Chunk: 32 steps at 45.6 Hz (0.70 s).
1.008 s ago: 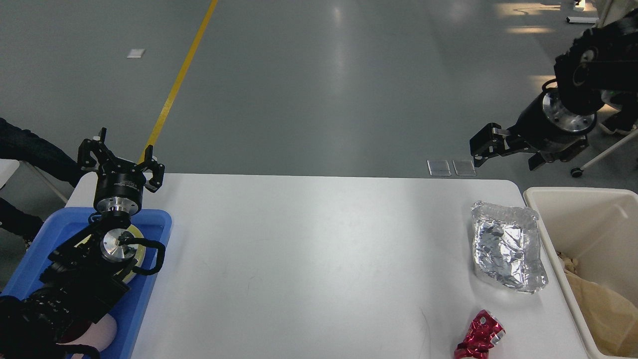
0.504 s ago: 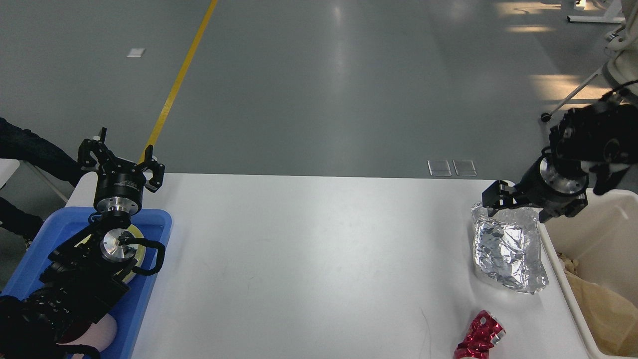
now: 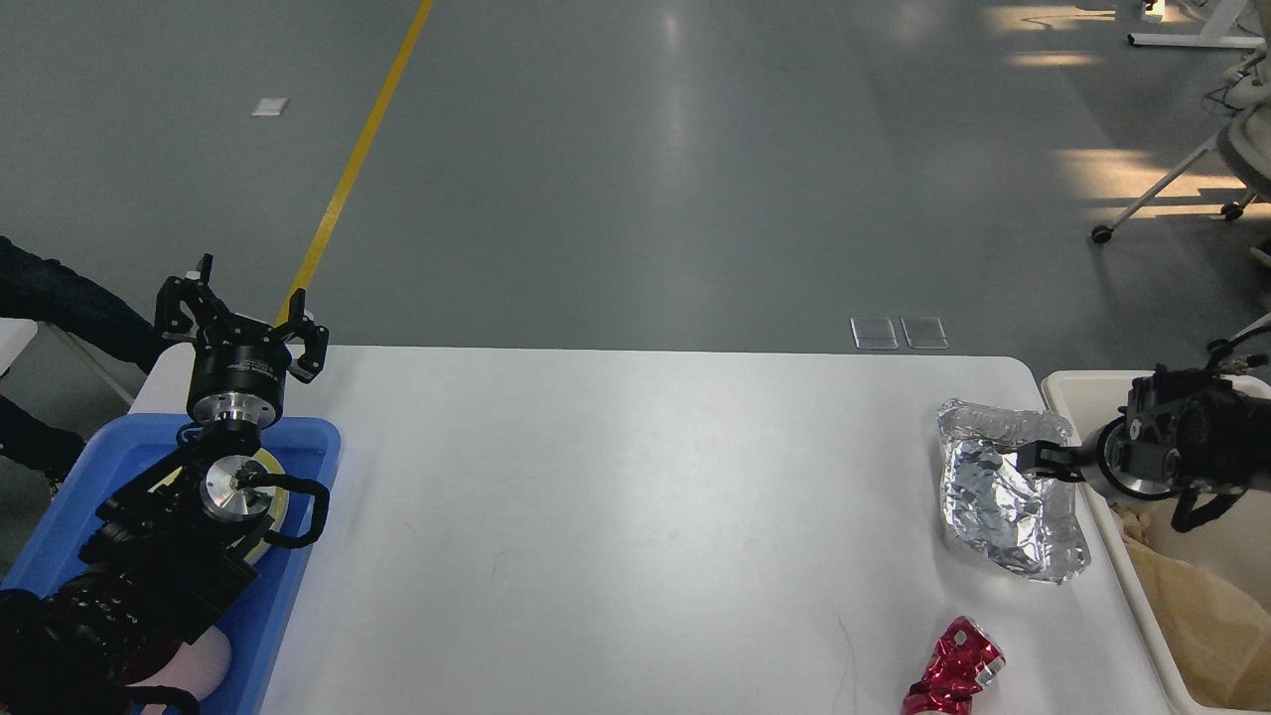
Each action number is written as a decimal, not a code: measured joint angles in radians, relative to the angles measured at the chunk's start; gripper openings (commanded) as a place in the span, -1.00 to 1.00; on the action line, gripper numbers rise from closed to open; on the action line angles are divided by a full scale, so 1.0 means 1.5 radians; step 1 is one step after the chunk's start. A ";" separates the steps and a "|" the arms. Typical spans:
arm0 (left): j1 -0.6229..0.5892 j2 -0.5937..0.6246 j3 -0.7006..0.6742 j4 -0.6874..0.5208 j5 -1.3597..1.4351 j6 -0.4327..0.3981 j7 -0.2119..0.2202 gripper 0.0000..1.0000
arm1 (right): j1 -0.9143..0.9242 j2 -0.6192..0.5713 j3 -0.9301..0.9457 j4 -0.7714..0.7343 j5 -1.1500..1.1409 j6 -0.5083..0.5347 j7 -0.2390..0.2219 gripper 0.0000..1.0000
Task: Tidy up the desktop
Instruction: 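Move the right gripper to the crumpled foil and grasp it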
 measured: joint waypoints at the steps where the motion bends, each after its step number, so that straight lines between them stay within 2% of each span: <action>1: 0.000 0.000 0.000 0.000 0.000 0.000 0.000 0.93 | -0.012 0.004 0.001 -0.008 0.000 -0.010 0.000 1.00; 11: 0.000 0.000 0.000 0.000 0.000 0.000 0.000 0.93 | -0.119 0.038 0.013 -0.109 0.000 -0.059 0.001 1.00; 20: 0.000 0.000 0.000 0.000 0.000 0.000 0.000 0.93 | -0.167 0.040 0.054 -0.133 0.000 -0.104 0.001 1.00; 21: 0.000 0.000 0.000 0.000 0.000 0.000 0.000 0.93 | -0.170 0.040 0.058 -0.134 0.000 -0.109 0.001 0.95; 24: 0.000 0.000 0.000 0.000 0.000 0.000 0.000 0.93 | -0.174 0.039 0.064 -0.134 0.000 -0.120 0.001 0.72; 32: 0.000 0.000 0.000 0.000 0.000 0.000 0.000 0.93 | -0.184 0.042 0.067 -0.124 0.001 -0.134 0.001 -0.58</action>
